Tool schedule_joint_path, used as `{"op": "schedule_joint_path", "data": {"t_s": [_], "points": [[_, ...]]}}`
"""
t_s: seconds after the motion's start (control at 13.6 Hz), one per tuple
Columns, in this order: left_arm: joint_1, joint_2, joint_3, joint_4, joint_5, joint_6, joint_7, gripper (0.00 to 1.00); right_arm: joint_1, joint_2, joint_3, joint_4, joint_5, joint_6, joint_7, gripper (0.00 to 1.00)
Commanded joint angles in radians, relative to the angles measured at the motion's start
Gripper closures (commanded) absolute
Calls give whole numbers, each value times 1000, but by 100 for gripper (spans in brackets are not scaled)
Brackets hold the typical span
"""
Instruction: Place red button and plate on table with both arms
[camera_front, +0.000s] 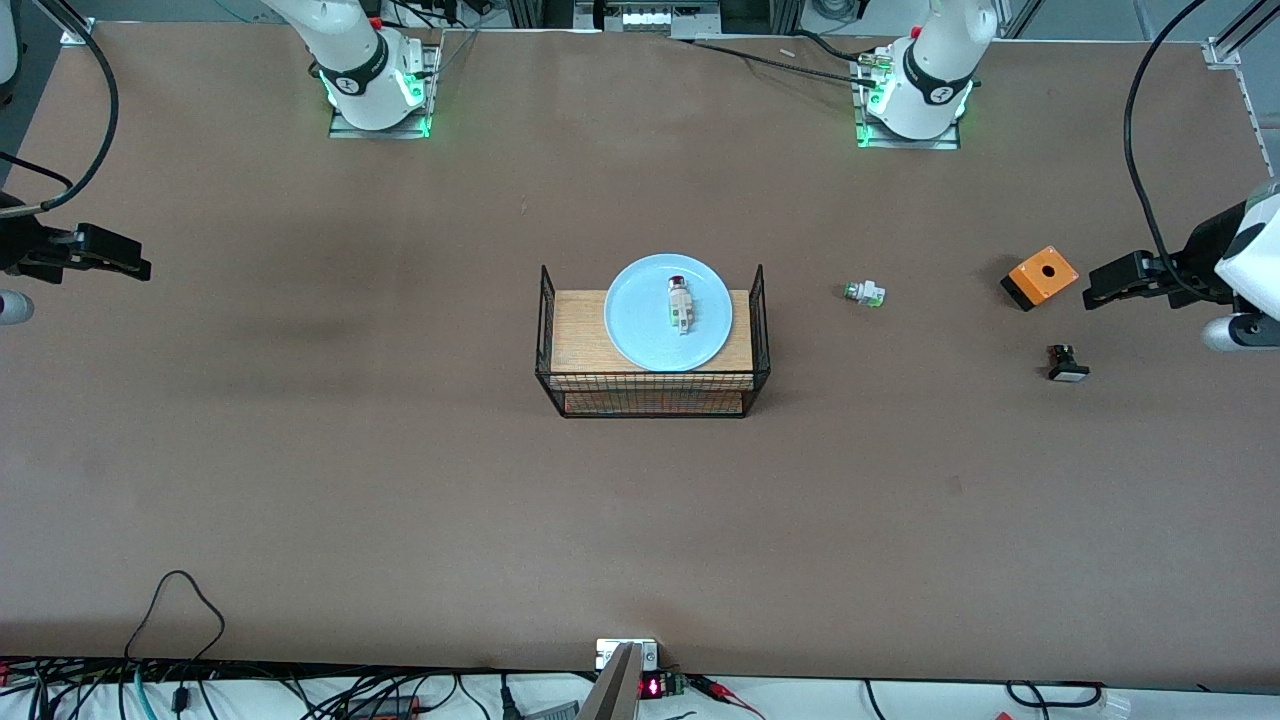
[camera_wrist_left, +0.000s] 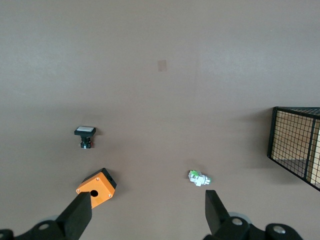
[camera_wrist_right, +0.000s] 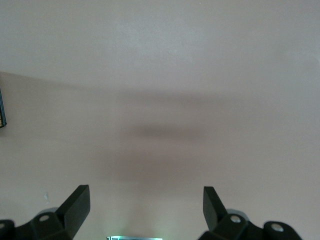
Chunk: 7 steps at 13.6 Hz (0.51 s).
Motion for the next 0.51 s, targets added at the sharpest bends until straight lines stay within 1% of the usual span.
{"op": "schedule_joint_path", "data": {"t_s": [0.0, 0.44], "points": [[15, 15, -11, 34, 6, -20, 17, 0, -11, -1, 7, 13, -6, -3, -6, 0], [4, 14, -17, 34, 17, -23, 14, 0, -13, 0, 7, 13, -4, -3, -6, 0]]}}
